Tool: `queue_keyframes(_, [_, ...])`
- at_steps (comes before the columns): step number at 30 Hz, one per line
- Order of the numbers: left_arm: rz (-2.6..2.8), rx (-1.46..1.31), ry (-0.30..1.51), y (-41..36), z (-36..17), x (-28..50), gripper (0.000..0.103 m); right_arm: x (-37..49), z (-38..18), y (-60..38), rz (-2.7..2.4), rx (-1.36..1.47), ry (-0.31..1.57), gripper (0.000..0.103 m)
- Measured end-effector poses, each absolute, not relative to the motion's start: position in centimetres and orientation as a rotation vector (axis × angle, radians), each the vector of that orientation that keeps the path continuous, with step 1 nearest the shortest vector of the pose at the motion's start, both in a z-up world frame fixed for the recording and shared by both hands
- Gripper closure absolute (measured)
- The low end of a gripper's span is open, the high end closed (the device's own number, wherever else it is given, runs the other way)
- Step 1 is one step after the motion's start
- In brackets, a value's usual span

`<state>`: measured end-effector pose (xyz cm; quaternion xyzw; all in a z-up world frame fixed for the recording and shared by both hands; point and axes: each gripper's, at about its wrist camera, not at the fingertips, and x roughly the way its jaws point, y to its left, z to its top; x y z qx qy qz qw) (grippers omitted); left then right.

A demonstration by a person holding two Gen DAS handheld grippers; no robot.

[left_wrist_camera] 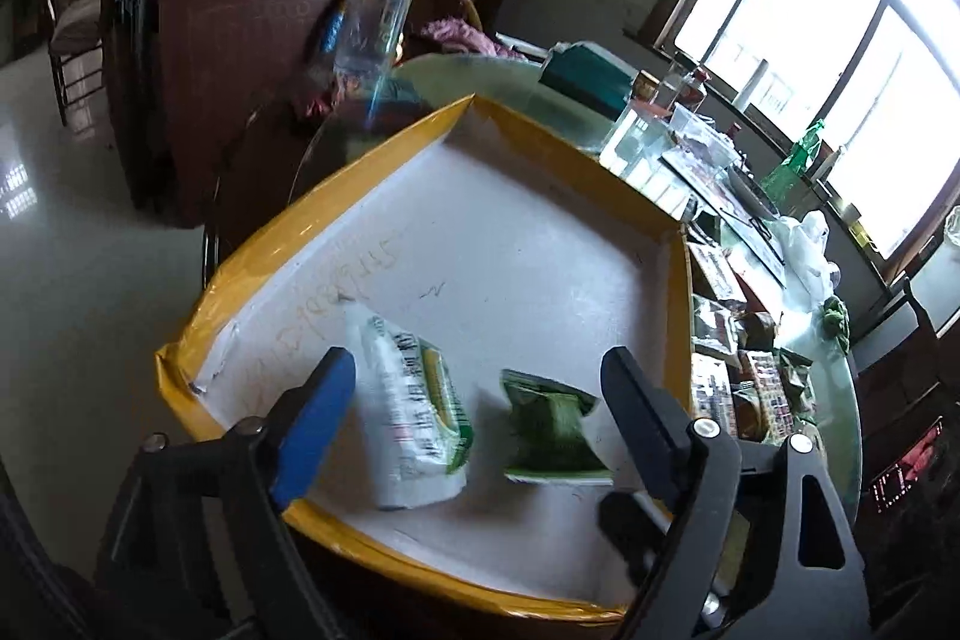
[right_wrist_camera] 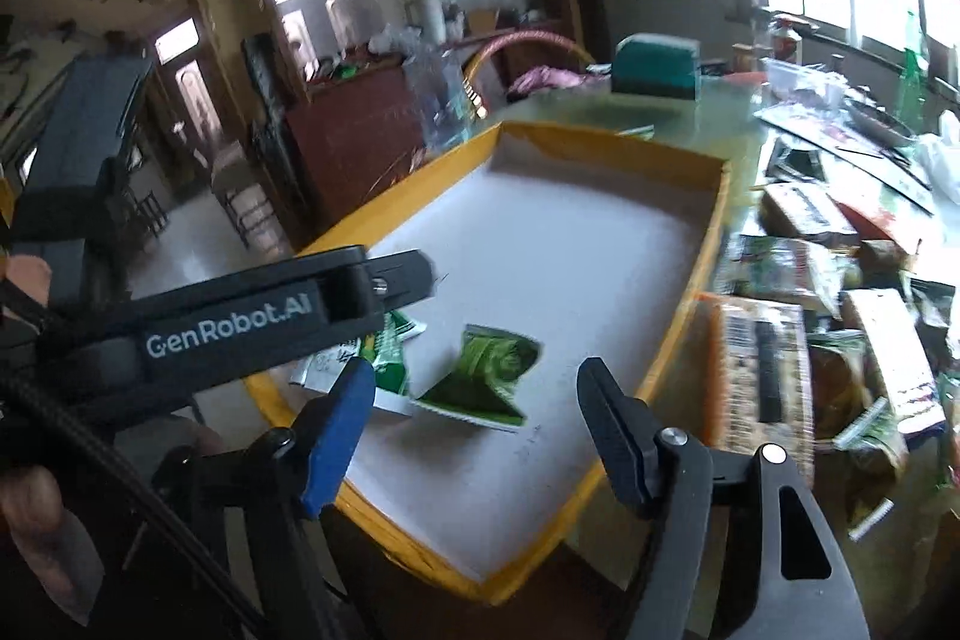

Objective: Organize snacks
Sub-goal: 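Carry both snacks into the yellow tray and open both grippers, then withdraw both grippers from the tray back toward the snack pile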

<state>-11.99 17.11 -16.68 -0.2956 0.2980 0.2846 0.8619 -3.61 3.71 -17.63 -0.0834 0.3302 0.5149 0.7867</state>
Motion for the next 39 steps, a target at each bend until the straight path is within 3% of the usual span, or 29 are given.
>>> queue_keyframes(14, [0.47,-0.46,0.634,9.0,-13.8,-8.5,0.017,0.2,-15.9,-7.5,1.06,0.103,0.818,0.033])
queue_keyframes(24, [0.382,-0.353,0.674,4.2,-13.1,-7.8,0.017,1.3,-16.7,-11.8,0.928,0.132,0.827,0.033])
queue_keyframes(39, [0.402,-0.352,0.697,4.0,-13.9,-7.4,0.017,2.4,-17.7,-12.6,0.863,0.123,0.859,0.033])
